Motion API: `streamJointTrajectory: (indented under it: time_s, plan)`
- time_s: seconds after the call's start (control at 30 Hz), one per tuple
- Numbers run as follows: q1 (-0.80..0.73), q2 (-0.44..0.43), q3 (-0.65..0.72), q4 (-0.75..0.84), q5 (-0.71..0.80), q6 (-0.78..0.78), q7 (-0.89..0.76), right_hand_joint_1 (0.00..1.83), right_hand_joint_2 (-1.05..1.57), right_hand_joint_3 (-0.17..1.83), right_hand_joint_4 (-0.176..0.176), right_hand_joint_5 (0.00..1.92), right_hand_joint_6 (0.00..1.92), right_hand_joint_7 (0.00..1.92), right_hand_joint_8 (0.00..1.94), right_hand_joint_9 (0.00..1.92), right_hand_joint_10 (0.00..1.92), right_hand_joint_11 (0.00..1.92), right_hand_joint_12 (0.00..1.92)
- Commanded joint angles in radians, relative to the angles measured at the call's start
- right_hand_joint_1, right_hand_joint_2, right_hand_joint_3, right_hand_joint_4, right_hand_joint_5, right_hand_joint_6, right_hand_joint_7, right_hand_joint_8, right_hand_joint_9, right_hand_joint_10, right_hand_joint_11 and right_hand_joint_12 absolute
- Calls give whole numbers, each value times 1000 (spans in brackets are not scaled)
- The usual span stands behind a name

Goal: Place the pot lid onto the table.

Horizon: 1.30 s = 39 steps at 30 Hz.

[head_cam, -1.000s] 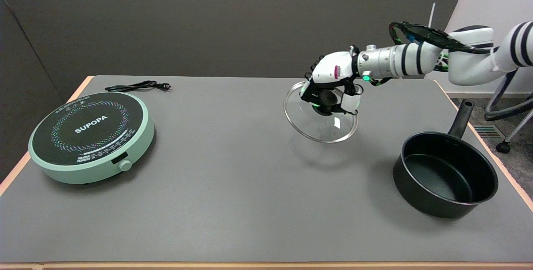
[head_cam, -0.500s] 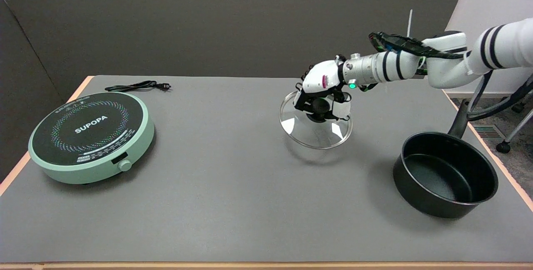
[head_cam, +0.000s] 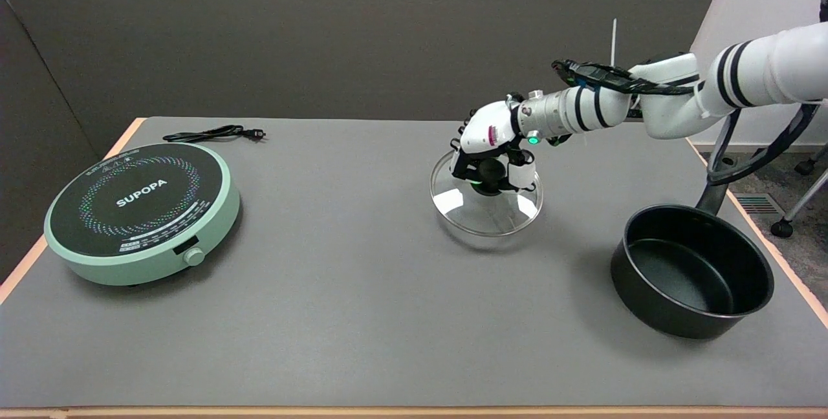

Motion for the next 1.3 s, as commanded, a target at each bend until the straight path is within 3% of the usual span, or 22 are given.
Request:
streamJointTrajectory:
  time_s: [0.03,1.3]
  plan:
    - [-6,46,-2,18,0,-21,6,1397,558,1263,176,721,1760,975,1588,901,1863,713,1289]
    - [-147,37,152,92,1,-16,6,1395,564,1261,176,701,1775,969,1598,896,1863,706,1291]
